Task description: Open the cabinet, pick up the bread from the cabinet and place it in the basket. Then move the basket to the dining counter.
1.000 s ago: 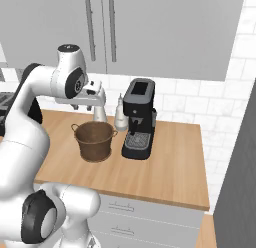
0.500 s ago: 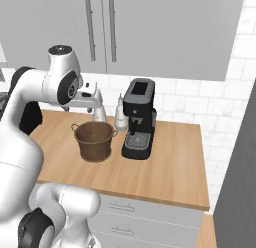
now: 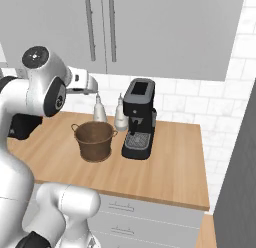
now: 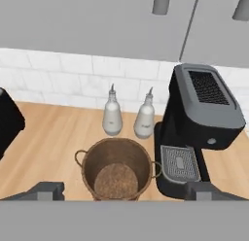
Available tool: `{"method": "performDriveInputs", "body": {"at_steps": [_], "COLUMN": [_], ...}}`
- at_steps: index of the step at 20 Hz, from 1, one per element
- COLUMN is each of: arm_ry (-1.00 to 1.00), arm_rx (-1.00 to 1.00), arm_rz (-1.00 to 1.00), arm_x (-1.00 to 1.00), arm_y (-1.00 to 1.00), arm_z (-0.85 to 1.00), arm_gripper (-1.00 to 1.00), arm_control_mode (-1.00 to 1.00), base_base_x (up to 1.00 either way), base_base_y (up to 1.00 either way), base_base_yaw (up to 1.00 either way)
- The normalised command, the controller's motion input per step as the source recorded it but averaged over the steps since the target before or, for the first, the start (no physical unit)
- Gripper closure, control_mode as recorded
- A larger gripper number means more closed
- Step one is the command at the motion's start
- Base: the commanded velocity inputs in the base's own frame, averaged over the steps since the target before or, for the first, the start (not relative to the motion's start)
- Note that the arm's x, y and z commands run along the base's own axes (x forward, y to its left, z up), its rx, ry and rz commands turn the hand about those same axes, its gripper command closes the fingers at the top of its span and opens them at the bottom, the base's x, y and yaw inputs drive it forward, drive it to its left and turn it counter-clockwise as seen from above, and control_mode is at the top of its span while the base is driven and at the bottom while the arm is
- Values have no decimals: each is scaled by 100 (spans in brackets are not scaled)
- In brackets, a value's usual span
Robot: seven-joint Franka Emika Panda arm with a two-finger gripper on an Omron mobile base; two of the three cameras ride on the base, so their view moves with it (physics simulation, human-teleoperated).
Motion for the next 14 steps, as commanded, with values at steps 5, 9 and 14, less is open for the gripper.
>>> {"method": "performDriveInputs", "body": {"at_steps": [5, 9, 14], "arm_ry": [-11, 2, 2], "arm_rx": [0, 0, 2], "arm_rz": [-15, -7, 0], "arm_x": [0, 5, 2], "arm_y": [1, 0, 0], "arm_z": [83, 82, 56], "arm_gripper": [-100, -100, -100], "arm_control_mode": [-100, -100, -100], "base_base_x": [0, 0, 0], "base_base_y": [0, 0, 0], "base_base_yaw": [0, 0, 0]}}
